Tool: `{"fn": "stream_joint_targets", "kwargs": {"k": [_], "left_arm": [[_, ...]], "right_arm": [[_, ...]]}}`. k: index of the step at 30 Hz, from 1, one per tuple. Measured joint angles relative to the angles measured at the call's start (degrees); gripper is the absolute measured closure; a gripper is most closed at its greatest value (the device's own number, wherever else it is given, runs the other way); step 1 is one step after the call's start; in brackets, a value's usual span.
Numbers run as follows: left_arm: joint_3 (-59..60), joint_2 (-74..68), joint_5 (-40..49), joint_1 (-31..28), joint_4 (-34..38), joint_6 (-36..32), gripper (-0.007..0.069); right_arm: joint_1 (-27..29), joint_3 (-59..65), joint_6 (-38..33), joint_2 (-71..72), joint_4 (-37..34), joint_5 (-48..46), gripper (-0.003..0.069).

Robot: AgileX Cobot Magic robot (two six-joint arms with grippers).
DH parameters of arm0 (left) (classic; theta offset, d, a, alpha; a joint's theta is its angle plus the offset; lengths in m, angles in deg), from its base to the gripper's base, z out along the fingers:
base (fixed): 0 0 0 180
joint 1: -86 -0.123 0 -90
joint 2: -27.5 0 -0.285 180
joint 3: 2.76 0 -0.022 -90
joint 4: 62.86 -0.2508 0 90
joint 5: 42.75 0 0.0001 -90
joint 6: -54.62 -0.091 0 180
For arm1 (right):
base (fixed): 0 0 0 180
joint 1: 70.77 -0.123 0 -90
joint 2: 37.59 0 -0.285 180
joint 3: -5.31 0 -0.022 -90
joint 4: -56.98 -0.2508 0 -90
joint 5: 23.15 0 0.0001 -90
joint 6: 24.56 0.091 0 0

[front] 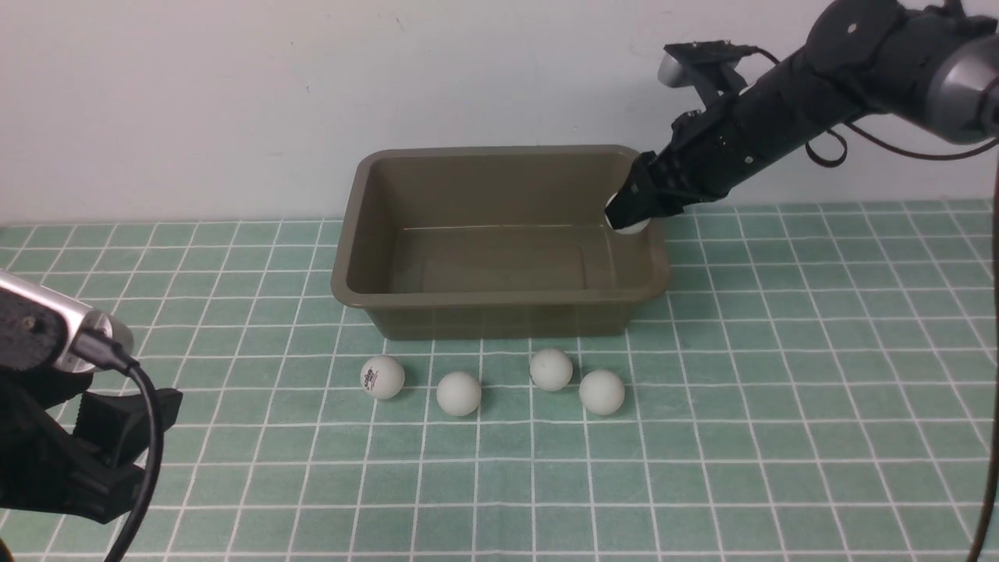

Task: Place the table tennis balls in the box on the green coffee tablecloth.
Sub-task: 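Release the ping pong ball into the bin and lift the gripper away, then reach for and grasp a ping pong ball on the table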

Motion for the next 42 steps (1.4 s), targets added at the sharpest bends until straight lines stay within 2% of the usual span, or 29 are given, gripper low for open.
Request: {"fn": "stream_joint_targets", "kwargs": {"k": [1,4,7,12,16,22,26,31,34,42], "left_arm": [[0.0,0.0,0.0,0.0,0.0,0.0,0.0153],[0.0,0.0,0.0,0.0,0.0,0.0,0.0153],[0.0,0.0,0.0,0.0,0.0,0.0,0.0153],[0.0,0.0,0.0,0.0,0.0,0.0,0.0153],[0.0,0.0,0.0,0.0,0.6,0.0,0.0153],[0.0,0.0,0.0,0.0,0.8,0.0,0.0153],[0.0,0.0,0.0,0.0,0.8,0.0,0.0153],[0.0,0.0,0.0,0.0,0.8,0.0,0.0153],[0.0,0.0,0.0,0.0,0.8,0.0,0.0153],[0.0,0.0,0.0,0.0,0.8,0.0,0.0153]], "right_arm": [[0.0,-0.1,0.4,0.0,0.2,-0.2,0.0207],[0.0,-0.1,0.6,0.0,0.2,-0.4,0.0081],[0.0,-0.2,0.5,0.3,2.3,-0.4,0.0057],[0.0,-0.3,3.8,3.8,11.5,-0.1,0.0104],[0.1,-2.3,8.2,7.8,15.2,-0.6,0.0148],[0.2,-7.1,10.4,11.4,14.9,-5.0,0.0231],[0.2,-7.7,10.4,11.8,14.9,-9.5,0.0310],[0.2,-7.7,10.8,12.1,14.9,-10.1,0.0412],[0.2,-7.6,10.9,13.1,14.9,-10.2,0.0438],[0.2,-7.5,10.9,21.4,15.8,-10.5,0.0443]]}}
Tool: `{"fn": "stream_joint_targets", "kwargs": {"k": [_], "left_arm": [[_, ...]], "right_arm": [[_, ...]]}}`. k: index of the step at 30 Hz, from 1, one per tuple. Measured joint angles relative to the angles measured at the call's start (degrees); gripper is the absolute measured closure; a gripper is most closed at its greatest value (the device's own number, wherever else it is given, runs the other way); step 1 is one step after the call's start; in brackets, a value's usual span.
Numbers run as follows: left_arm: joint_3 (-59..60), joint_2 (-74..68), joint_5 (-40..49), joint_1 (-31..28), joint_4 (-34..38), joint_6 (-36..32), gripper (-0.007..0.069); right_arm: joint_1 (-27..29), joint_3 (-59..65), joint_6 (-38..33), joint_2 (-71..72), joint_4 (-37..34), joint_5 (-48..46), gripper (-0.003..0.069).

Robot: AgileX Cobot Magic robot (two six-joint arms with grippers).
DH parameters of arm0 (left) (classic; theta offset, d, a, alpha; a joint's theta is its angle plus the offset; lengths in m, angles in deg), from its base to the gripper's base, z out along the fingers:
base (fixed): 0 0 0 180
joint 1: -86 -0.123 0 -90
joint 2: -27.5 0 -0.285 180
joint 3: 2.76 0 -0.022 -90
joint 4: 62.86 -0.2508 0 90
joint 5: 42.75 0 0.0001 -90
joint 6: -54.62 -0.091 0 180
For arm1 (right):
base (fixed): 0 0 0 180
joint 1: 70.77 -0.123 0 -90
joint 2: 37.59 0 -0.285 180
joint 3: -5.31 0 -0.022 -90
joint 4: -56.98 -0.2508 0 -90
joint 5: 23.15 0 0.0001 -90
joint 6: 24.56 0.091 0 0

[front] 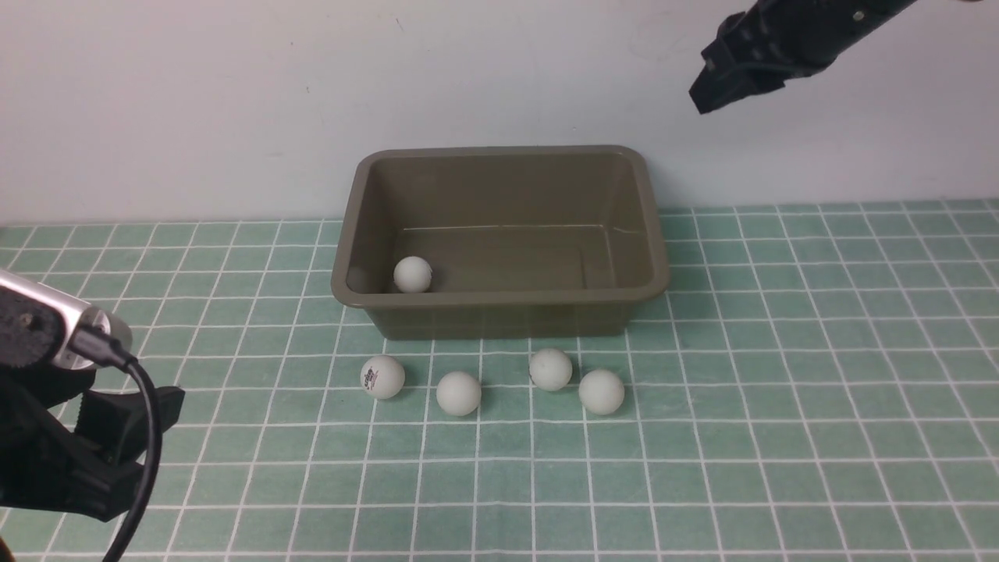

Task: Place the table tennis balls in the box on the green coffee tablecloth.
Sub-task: 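Reach for and grasp a ping pong ball on the table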

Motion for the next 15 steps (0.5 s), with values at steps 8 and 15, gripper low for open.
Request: {"fn": "stream_joint_targets", "kwargs": {"k": [8,15], "left_arm": [[0.0,0.0,0.0,0.0,0.0,0.0,0.0153],[0.0,0.0,0.0,0.0,0.0,0.0,0.0153]], "right_arm": [[0.0,6.5,3.6,12.2,-2.2,-0.2,0.0443],[0.0,25.7,-1.3,19.9,-8.6,0.1,0.0443]]}}
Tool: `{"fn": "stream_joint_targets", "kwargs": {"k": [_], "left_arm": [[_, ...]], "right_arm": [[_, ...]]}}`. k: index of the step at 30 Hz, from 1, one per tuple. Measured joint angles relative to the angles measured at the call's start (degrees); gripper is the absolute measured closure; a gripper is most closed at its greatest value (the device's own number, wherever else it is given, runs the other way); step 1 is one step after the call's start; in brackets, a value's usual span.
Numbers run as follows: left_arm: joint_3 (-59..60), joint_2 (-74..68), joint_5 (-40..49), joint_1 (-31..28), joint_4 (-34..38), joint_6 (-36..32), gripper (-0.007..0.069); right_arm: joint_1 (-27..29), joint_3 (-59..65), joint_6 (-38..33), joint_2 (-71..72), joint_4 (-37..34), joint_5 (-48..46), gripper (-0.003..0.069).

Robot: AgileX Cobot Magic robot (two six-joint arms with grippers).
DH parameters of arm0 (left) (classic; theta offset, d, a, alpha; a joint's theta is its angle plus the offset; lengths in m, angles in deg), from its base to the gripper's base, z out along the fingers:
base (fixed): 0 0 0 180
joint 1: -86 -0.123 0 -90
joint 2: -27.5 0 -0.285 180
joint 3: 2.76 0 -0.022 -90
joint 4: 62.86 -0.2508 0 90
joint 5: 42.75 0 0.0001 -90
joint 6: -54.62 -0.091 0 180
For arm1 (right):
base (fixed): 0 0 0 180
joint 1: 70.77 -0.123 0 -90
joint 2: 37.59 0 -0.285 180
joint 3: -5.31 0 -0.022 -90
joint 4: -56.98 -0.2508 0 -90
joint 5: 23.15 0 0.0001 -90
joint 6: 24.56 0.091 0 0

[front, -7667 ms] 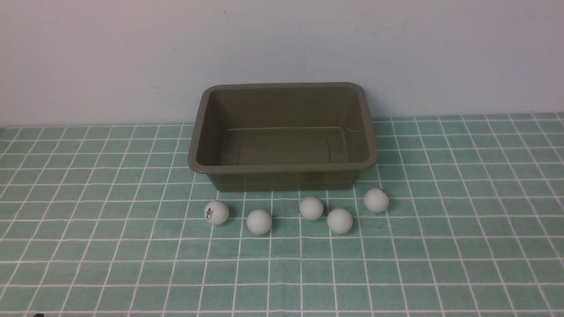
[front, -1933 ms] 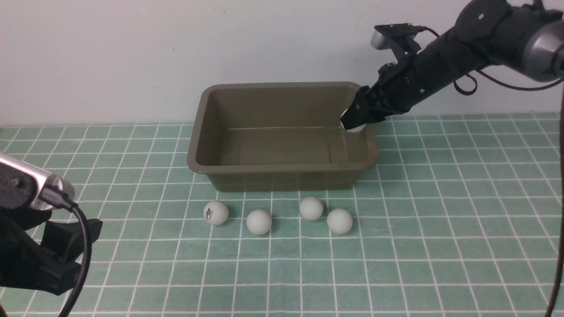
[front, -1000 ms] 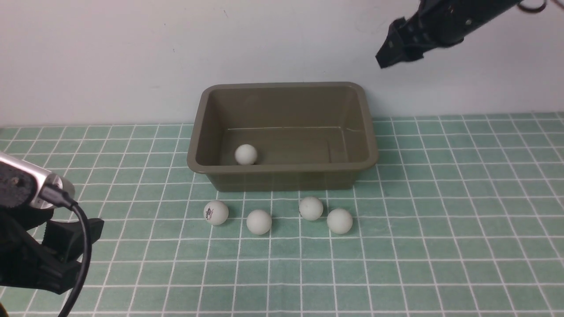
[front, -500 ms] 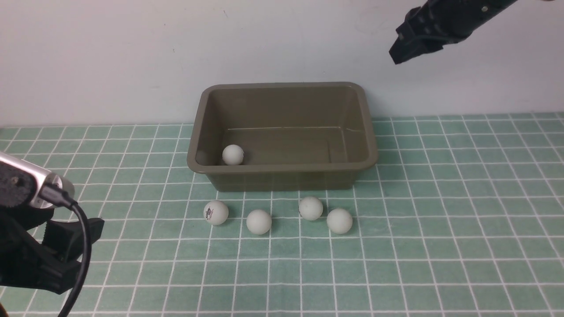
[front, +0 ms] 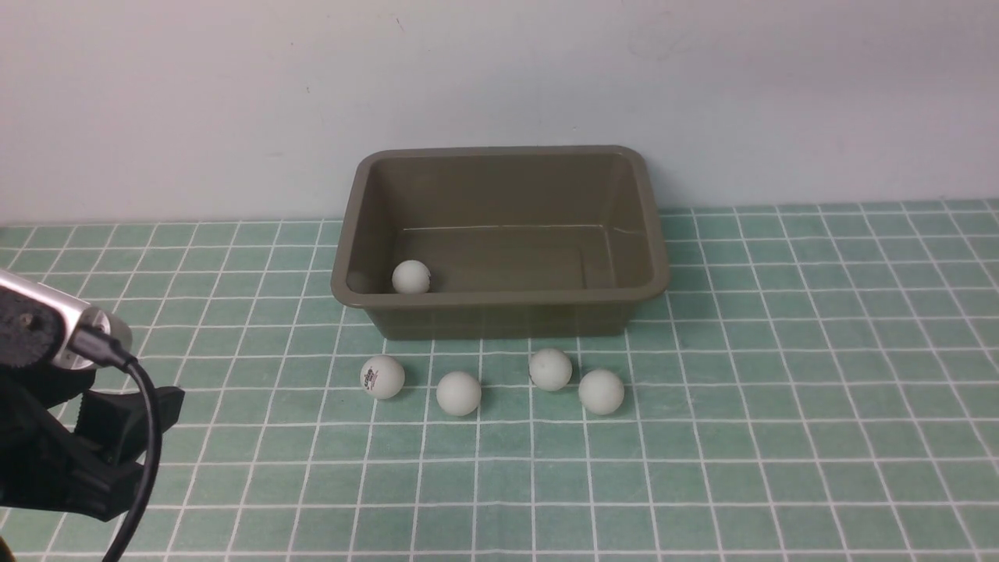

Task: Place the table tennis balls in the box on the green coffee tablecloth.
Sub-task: 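Reach for and grasp a ping pong ball on the table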

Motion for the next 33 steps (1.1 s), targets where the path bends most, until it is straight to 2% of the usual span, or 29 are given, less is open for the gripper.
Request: {"fn": "stream_joint_targets", "kwargs": {"k": [3,9,13,17,24,33], "left_arm": [[0.0,0.0,0.0,0.0,0.0,0.0,0.0153],[0.0,0.0,0.0,0.0,0.8,0.0,0.0153],[0.0,0.0,0.0,0.0,1.1,0.0,0.0153],[0.0,0.0,0.0,0.0,1.1,-0.4,0.0153],[0.0,0.0,0.0,0.0,1.1,-0.9,0.0153],[0.0,0.0,0.0,0.0,1.1,-0.9,0.0153]], "right_arm": [[0.0,7.9,-2.9,1.8,-2.6,2.3,0.0443],[-0.5,25.3,-13.1,3.3,-13.4,14.7,0.0443],[-2.9,32.8,-20.9,2.7,-18.2,24.7,0.0443],[-6.8,35.9,-26.5,0.4,-19.6,33.0,0.0442],[-12.4,36.4,-28.4,-5.2,-20.4,41.9,0.0412],[-14.7,36.0,-28.6,-13.6,-21.0,47.9,0.0298]]}}
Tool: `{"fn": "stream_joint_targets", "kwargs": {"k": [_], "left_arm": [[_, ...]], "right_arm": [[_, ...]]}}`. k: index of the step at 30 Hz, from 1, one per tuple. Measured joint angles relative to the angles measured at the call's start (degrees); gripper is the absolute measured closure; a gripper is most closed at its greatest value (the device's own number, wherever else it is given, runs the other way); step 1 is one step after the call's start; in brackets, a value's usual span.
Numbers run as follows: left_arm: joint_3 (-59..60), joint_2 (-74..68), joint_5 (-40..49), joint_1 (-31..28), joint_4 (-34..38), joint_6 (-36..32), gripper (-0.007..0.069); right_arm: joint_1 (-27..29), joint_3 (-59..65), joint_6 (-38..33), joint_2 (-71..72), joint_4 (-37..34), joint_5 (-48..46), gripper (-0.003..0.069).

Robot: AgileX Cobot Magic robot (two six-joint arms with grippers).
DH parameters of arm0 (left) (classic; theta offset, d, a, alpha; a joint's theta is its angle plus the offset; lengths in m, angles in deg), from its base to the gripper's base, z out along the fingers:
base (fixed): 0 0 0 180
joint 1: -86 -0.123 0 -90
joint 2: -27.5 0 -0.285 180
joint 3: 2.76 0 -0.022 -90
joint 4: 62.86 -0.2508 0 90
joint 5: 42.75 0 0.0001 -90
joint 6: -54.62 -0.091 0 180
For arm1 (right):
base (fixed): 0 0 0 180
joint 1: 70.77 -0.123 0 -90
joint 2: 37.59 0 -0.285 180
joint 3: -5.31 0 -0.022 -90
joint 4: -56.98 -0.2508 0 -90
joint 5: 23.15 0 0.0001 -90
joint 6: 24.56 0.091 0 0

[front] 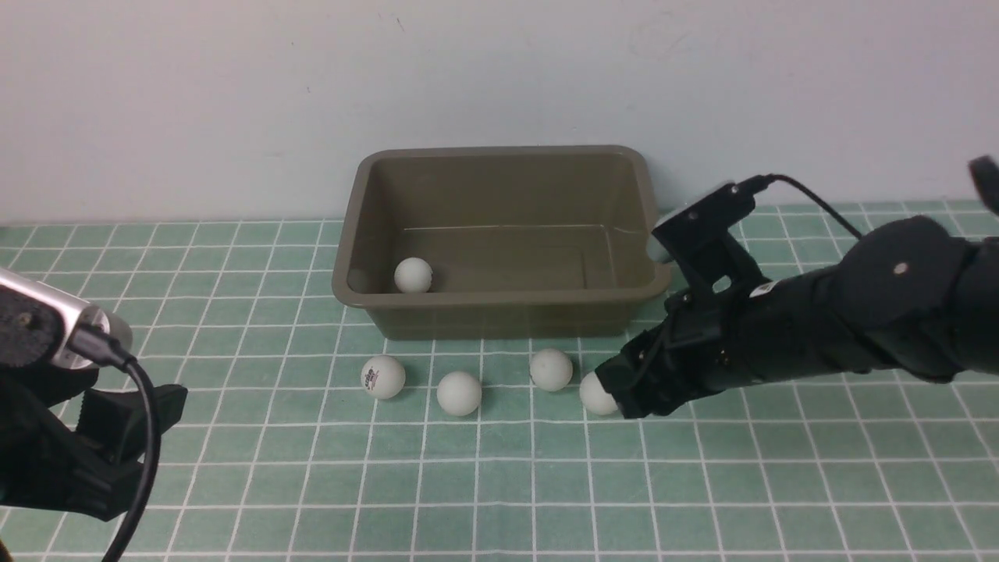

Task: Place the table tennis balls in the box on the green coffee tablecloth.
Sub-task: 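Reach for and grasp a ping pong ball on the table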

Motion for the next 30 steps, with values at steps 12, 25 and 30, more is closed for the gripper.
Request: {"fn": "stream_joint_targets", "kwargs": {"k": [12,25,30], "left_arm": [[0.0,0.0,0.0,0.0,0.1,0.0,0.0153],[0.0,0.0,0.0,0.0,0.1,-0.1,0.0153],[0.0,0.0,0.0,0.0,0.1,-0.1,0.0153]], "right_arm": [[0.0,-5.7,1.3,-7.2,0.0,-0.2,0.0244],[0.0,-6.0,1.4,-12.3,0.0,1.9,0.0242],[0.0,-6.0,1.4,-13.9,-0.1,2.8,0.0242]]}}
